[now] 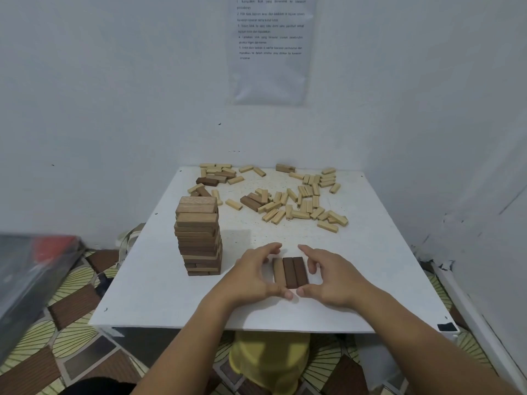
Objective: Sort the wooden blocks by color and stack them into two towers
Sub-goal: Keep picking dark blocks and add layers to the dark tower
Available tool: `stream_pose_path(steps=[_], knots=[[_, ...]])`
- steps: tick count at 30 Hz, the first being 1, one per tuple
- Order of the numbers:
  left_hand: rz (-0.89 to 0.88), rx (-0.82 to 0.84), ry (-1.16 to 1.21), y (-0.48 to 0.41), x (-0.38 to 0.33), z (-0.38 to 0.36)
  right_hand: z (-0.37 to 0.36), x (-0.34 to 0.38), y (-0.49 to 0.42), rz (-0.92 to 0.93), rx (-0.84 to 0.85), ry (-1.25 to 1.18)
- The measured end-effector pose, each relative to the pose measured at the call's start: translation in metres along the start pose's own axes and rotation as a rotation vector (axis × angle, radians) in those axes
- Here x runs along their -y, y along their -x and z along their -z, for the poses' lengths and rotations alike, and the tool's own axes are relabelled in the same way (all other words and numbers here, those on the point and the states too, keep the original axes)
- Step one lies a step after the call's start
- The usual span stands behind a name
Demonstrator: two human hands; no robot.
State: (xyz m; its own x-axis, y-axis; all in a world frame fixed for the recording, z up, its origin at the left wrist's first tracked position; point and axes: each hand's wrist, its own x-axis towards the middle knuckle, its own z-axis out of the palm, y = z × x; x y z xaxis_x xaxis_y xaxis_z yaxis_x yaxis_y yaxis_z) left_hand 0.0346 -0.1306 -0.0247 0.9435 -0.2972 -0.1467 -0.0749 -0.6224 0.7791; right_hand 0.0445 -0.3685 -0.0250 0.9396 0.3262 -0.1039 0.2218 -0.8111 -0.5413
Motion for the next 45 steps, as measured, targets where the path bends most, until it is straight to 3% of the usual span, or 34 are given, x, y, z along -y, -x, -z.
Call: stream_pose_path(steps=[6, 12, 15, 20, 23, 26, 29, 33, 45], knots=[[0.027, -0.132, 0.140, 0.014, 0.005, 0.002, -0.027, 0.041, 0.019, -0.191, -0.261, -0.048], [0.072, -0.220, 0.267, 0.019, -0.005, -0.004, -0.054, 0.082, 0.014, -0.328, -0.276, 0.175], [0.048, -0.244, 0.241, 0.032, -0.004, -0.004, -0.049, 0.070, 0.012, -0.211, -0.219, 0.162], [0.019, -0.303, 0.212, 0.050, 0.001, -0.011, -0.020, 0.040, 0.004, 0.144, 0.046, 0.155], [0.027, -0.335, 0.215, 0.048, -0.003, -0.016, -0.012, 0.033, -0.002, 0.231, 0.081, 0.176], [0.002, -0.351, 0.088, 0.046, -0.003, -0.019, -0.015, 0.031, 0.006, 0.173, -0.022, 0.135], [-0.031, -0.328, -0.214, 0.045, 0.004, -0.024, -0.028, 0.026, 0.021, -0.007, -0.123, 0.207], [0.111, -0.212, -0.483, 0.038, 0.007, -0.042, -0.052, 0.030, 0.033, -0.143, -0.101, 0.409], [0.144, -0.191, -0.621, 0.029, 0.001, -0.053, -0.056, 0.033, 0.033, -0.103, -0.075, 0.458]])
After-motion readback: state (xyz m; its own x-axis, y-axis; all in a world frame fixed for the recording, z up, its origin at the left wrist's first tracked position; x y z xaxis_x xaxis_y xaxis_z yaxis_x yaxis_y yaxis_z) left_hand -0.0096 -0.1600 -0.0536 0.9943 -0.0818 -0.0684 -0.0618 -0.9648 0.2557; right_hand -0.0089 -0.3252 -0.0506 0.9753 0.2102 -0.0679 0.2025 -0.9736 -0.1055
